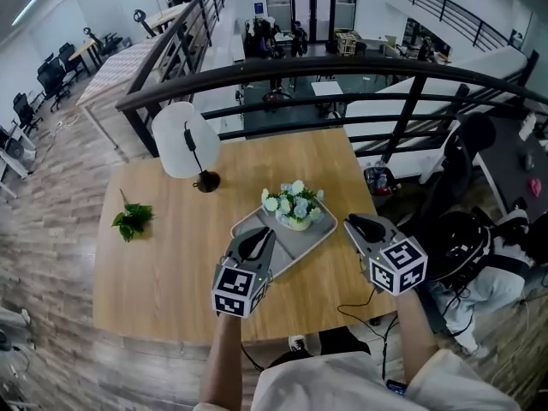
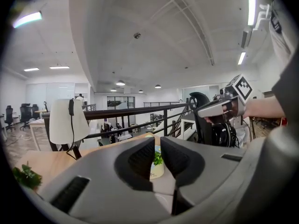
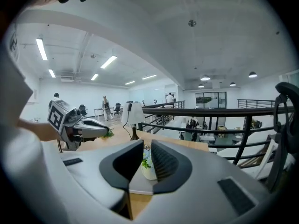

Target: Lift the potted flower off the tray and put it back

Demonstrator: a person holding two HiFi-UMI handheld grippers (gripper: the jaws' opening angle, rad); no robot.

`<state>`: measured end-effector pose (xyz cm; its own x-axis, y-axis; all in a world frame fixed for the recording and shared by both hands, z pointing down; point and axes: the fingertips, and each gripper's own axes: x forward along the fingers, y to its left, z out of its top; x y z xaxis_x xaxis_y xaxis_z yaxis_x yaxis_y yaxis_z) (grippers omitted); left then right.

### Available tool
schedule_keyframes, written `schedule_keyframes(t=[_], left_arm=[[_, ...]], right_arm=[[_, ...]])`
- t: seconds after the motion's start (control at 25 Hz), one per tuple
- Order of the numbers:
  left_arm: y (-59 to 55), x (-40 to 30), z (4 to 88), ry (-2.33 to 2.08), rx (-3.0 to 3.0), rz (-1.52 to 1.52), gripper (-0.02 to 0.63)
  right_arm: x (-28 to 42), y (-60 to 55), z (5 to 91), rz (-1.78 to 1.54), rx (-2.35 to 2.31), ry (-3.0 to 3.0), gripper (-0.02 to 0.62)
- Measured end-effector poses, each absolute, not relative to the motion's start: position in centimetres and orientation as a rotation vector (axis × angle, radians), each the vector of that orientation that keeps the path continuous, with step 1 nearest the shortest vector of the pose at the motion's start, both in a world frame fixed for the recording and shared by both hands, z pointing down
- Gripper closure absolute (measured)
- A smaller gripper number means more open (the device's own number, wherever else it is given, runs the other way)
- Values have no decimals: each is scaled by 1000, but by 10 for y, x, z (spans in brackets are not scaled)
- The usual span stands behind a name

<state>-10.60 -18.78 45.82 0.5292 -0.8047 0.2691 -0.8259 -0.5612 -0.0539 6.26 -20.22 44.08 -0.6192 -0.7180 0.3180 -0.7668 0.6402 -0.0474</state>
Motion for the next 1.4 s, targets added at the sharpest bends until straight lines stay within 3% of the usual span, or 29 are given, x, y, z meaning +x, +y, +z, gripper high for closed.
schedule_keyframes(t=[0.32,0.52,0.76,1.0,1.4], left_arm=[[-218,-99,513,-1305,2620,460,492],[-241,-93,541,-1235,2584,417,419],[-264,-106,586,-1245,2521,544,412],[-279,-110,623,-1183,2497,572,409],[-297,-104,648,-1076,2566,550,303]], right_arm=[[58,-247,485,322,1082,-2593,514],[53,-279,519,338,1020,-2583,483],[38,-302,565,334,880,-2563,424],[25,-312,599,305,739,-2588,409],[7,-321,635,364,523,-2676,336]])
